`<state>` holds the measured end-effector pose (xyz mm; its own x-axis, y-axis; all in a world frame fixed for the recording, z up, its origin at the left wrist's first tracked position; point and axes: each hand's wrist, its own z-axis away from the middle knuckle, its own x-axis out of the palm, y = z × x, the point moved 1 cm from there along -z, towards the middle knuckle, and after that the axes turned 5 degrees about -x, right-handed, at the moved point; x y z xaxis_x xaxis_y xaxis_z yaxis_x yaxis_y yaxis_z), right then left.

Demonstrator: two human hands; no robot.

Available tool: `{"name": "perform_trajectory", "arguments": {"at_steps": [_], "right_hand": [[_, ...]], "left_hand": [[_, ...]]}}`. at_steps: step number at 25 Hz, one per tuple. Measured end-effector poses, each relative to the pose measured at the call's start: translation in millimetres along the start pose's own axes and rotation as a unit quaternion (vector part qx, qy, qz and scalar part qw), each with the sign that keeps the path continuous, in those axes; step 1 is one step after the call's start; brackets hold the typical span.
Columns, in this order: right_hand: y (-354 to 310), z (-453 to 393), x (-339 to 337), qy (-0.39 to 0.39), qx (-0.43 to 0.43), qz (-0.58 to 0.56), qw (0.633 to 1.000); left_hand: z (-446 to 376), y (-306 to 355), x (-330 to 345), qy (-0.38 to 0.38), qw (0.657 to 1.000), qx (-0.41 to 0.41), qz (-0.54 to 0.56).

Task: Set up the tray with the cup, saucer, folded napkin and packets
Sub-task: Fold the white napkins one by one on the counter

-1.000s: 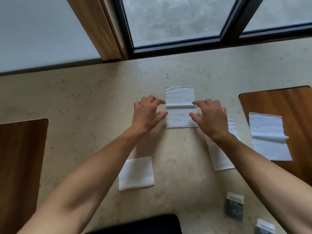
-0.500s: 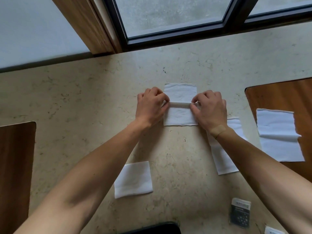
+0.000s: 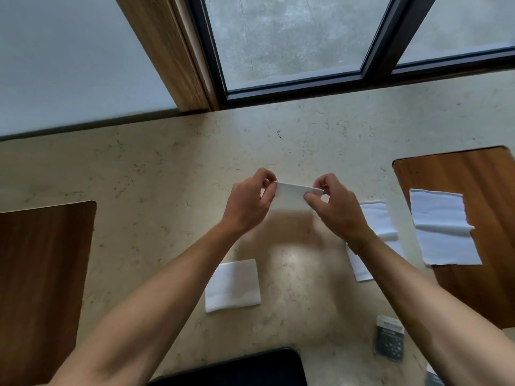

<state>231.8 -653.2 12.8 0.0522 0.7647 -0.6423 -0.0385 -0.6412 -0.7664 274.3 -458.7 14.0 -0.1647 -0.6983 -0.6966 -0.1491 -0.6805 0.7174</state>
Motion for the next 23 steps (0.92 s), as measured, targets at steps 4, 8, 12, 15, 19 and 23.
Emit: {"name": "perform_trajectory", "arguments": {"at_steps": [4, 8, 12, 15, 19, 23], "right_hand": [[-22.4, 35.0, 2.4, -0.033, 0.039, -0.022, 0.998], [-41.7, 70.0, 13.5, -0.063, 0.091, -0.088, 0.99], [-61.8, 99.2, 31.9, -0.087, 0.106, -0.124, 0.983], [-73.9, 112.3, 47.8, -0.107, 0.109, -0.127, 0.98], [-83.2, 126.7, 68.5, -0.115, 0.131, -0.16, 0.972], [-84.8, 133.9, 80.0, -0.118, 0.143, -0.187, 0.965]], "left_hand": [[39.9, 4.1, -22.5, 0.005, 0.999, -0.03, 0.041], [91.7, -8.1, -40.0, 0.001, 0.988, -0.123, 0.09], [140.7, -31.8, -55.4, -0.019, 0.97, -0.199, 0.137], [170.7, -48.8, -64.6, -0.048, 0.958, -0.244, 0.144], [194.4, -65.7, -74.7, -0.063, 0.946, -0.275, 0.159], [204.1, -74.5, -78.2, -0.083, 0.937, -0.287, 0.179]]}}
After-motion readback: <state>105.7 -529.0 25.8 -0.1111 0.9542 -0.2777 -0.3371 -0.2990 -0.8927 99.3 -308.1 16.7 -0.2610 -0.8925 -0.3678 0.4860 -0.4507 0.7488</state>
